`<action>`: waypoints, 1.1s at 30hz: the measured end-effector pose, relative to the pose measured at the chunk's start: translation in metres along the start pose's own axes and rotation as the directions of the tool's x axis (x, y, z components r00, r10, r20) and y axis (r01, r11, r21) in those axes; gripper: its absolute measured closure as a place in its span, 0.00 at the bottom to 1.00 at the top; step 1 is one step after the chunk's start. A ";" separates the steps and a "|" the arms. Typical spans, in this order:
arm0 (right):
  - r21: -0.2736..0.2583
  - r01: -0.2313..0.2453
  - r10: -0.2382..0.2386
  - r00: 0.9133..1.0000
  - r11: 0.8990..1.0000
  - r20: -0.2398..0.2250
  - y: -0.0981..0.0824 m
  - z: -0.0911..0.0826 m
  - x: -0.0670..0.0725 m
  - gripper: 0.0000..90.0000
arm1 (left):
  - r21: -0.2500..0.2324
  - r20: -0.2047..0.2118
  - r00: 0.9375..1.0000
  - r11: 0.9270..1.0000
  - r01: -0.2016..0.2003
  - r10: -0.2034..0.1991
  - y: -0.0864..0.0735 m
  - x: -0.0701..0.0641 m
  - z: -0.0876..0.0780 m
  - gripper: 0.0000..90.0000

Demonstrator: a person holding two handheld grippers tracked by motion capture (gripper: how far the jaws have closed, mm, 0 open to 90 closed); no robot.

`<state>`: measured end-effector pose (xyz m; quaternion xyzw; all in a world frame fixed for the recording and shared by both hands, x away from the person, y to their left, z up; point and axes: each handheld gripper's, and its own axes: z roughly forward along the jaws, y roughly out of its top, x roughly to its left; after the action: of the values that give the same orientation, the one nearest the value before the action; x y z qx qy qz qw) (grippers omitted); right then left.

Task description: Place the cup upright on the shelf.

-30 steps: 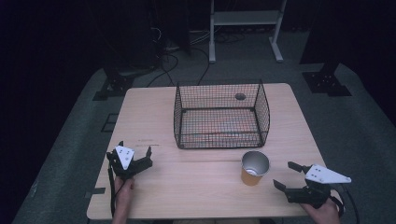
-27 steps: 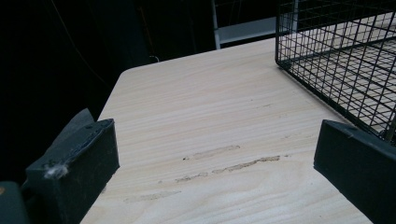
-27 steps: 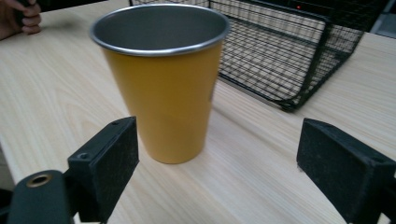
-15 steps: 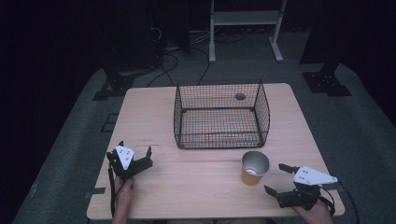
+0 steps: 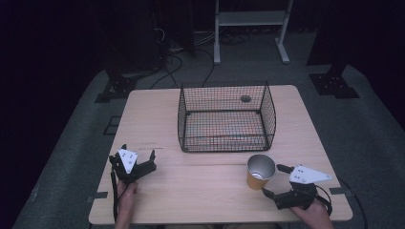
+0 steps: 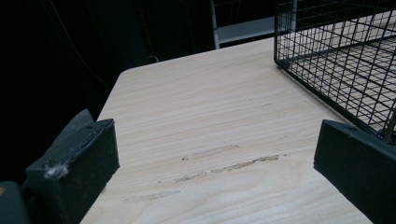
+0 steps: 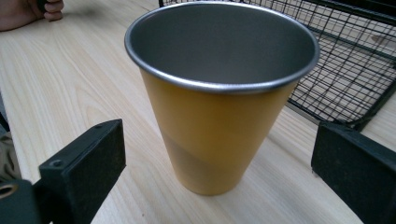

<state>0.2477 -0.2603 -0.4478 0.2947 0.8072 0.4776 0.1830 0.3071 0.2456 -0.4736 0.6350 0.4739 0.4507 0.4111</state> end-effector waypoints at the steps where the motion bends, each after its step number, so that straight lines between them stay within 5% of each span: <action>1: 0.003 0.001 -0.001 1.000 1.000 -0.004 0.001 0.002 -0.001 0.03 | -0.001 0.000 1.000 1.000 -0.001 0.001 0.000 0.000 0.000 0.00; 33: 0.008 0.028 -0.028 1.000 1.000 0.005 0.027 0.031 0.003 0.03 | 0.001 -0.001 1.000 1.000 -0.001 0.001 0.000 0.000 0.000 0.00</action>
<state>0.2715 -0.2276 -0.4387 0.2853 0.8127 0.4709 0.1909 0.3070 0.2453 -0.4736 0.6352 0.4741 0.4510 0.4104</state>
